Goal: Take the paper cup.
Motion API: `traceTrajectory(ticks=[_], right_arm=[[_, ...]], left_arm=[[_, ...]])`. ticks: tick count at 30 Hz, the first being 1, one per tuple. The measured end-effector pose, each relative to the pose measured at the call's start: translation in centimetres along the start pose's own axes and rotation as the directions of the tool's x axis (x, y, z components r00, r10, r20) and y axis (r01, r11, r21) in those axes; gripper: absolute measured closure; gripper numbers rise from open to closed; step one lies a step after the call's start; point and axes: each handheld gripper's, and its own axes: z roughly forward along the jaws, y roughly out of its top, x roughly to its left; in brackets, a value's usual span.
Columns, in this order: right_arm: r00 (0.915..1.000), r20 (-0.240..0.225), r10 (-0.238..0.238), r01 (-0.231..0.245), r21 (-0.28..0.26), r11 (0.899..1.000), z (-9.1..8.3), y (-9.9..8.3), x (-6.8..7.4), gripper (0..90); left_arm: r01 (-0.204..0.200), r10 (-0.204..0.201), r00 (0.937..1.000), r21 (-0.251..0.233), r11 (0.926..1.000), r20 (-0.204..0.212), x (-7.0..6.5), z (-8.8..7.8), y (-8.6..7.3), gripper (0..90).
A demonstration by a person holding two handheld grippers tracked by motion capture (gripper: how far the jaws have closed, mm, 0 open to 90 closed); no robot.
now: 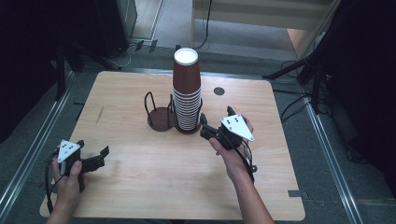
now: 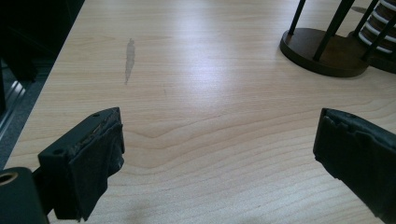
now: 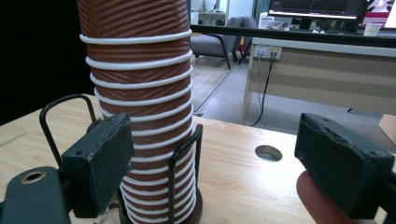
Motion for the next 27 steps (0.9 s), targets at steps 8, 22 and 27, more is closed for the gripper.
traceTrajectory(ticks=[8, 22, 27], right_arm=[[0.9997, -0.022, 0.006, -0.006, -0.008, 1.0, 1.0, 0.7, 0.9, 11.7], [0.9981, -0.06, 0.013, -0.014, -0.013, 1.0, 2.3, 1.9, 2.1, 12.3], [0.9975, -0.07, 0.012, -0.013, -0.014, 1.0, 2.8, 2.4, 2.4, 12.5]], left_arm=[[-0.004, 0.004, 1.0, 0.0, 1.0, 0.0, 0.0, 0.0, 0.0, 2.6], [-0.007, 0.007, 1.0, 0.002, 1.0, 0.004, -0.1, 0.1, 0.0, 2.6], [-0.01, 0.01, 0.9999, 0.003, 0.9999, 0.004, -0.1, 0.1, 0.0, 2.6]])
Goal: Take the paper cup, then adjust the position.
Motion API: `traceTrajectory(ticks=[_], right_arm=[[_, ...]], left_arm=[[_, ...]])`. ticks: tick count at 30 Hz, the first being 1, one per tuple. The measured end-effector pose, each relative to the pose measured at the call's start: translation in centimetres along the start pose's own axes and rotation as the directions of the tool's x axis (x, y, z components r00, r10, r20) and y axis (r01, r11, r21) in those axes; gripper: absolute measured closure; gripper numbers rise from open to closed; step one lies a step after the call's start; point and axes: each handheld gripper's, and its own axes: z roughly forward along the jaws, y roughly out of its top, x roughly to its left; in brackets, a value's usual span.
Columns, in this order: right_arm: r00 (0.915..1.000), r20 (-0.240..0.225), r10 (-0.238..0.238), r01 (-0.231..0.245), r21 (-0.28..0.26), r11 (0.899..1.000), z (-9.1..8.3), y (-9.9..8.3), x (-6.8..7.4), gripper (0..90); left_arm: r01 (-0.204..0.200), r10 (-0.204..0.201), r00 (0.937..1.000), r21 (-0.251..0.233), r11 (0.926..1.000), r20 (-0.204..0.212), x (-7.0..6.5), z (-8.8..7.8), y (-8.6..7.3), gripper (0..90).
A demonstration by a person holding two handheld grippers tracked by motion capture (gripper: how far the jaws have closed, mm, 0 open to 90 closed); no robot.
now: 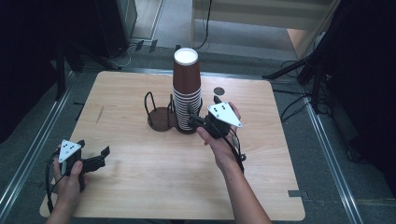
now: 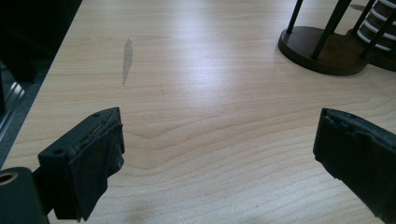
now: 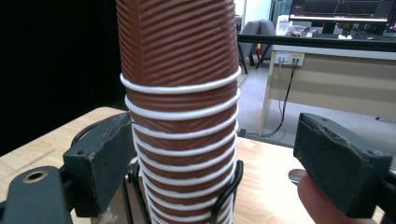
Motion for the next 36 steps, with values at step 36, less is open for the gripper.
traceTrajectory(ticks=[36], right_arm=[[0.9998, -0.021, 0.006, -0.007, -0.024, 1.0, 4.3, 3.8, 2.3, 0.4]], left_arm=[[0.001, -0.001, 1.0, 0.001, 1.0, 0.006, 0.0, 0.1, 0.0, 2.6]])
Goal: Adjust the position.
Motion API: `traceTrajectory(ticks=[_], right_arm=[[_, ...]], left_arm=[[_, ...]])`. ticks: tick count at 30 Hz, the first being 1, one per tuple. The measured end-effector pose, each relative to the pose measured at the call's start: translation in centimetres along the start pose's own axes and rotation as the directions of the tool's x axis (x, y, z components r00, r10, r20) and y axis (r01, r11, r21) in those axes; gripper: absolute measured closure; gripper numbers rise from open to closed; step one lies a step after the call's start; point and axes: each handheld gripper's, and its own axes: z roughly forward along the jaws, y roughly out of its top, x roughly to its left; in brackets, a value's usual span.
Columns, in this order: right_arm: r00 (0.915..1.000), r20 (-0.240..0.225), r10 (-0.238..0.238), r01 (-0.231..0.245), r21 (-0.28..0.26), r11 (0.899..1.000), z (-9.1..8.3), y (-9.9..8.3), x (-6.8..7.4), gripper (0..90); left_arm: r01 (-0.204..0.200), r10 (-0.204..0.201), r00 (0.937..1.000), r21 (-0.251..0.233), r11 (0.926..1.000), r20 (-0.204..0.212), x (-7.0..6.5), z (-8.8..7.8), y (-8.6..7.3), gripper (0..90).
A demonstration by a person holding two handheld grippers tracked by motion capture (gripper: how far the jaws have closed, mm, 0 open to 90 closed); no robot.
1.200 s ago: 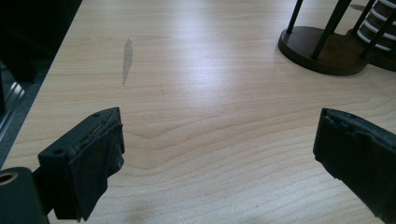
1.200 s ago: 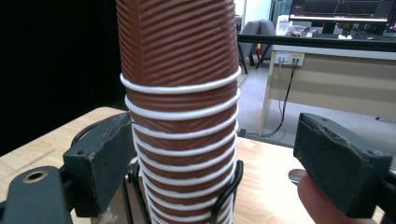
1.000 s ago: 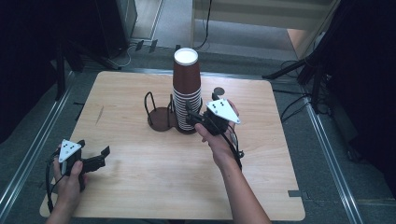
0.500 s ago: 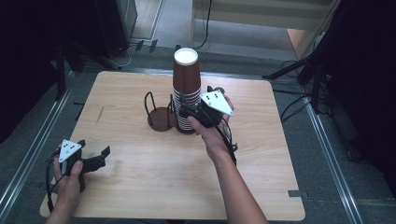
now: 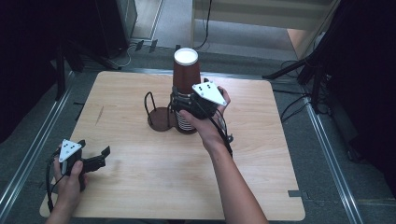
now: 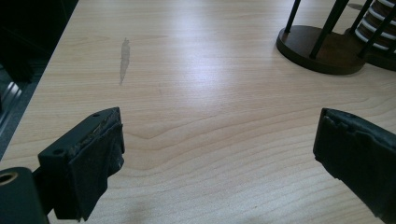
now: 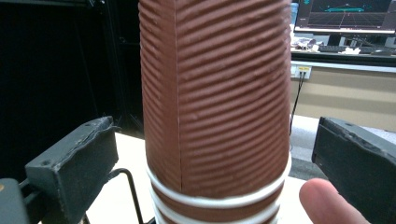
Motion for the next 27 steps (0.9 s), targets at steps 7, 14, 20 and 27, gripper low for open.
traceTrajectory(ticks=[7, 14, 20, 27], right_arm=[[0.9999, 0.013, -0.008, 0.008, -0.002, 1.0, 0.8, 0.5, 0.3, 0.8], [0.9986, 0.047, 0.024, -0.024, 0.004, 1.0, 1.8, 0.8, 0.3, 4.6], [0.9969, 0.048, 0.063, -0.063, 0.009, 0.998, 2.5, 0.7, -0.2, 3.3], [0.9954, 0.068, 0.068, -0.07, 0.02, 0.997, 3.4, 0.3, 0.1, 5.4]], left_arm=[[0.0, 0.0, 1.0, 0.0, 1.0, -0.003, 0.0, 0.0, 0.0, 2.6], [-0.01, 0.01, 0.9999, 0.008, 0.9999, -0.006, -0.1, 0.1, 0.0, 2.6], [-0.01, 0.01, 0.9999, 0.007, 0.9999, -0.004, -0.1, 0.1, 0.0, 2.6], [-0.01, 0.01, 1.0, 0.008, 0.9999, -0.001, -0.1, 0.2, 0.0, 2.6]])
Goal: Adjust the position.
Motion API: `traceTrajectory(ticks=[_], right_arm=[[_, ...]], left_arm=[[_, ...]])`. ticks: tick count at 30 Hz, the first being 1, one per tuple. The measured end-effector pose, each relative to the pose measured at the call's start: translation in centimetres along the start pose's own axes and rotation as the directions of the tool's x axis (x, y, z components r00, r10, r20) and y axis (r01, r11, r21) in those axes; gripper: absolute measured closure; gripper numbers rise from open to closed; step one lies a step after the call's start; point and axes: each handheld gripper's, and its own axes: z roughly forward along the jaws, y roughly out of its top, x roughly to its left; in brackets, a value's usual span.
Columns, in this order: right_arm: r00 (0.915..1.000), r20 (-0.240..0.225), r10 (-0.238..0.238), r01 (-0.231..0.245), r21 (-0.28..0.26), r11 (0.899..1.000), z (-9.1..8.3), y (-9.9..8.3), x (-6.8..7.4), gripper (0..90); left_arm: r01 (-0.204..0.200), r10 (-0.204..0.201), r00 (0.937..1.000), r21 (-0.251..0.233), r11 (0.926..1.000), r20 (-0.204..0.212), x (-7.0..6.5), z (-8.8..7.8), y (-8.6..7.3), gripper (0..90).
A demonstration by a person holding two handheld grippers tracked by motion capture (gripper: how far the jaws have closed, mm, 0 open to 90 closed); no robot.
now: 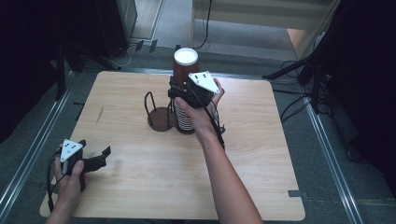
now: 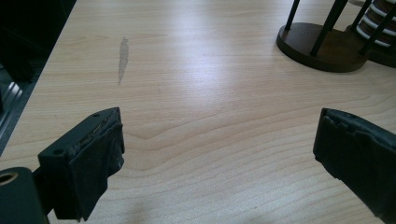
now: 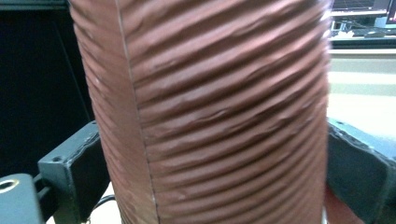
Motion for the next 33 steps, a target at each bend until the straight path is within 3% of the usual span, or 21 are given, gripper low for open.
traceTrajectory(ticks=[17, 33], right_arm=[[0.9999, 0.006, -0.012, 0.012, 0.003, 1.0, -0.2, 0.6, 0.2, 9.3], [1.0, 0.001, 0.007, -0.007, -0.031, 0.999, -0.5, 3.2, 0.3, 9.5]], left_arm=[[0.003, -0.003, 1.0, -0.001, 1.0, -0.004, 0.0, 0.0, 0.0, 2.6], [0.0, 0.0, 1.0, -0.003, 1.0, -0.001, 0.0, 0.1, 0.0, 2.6]])
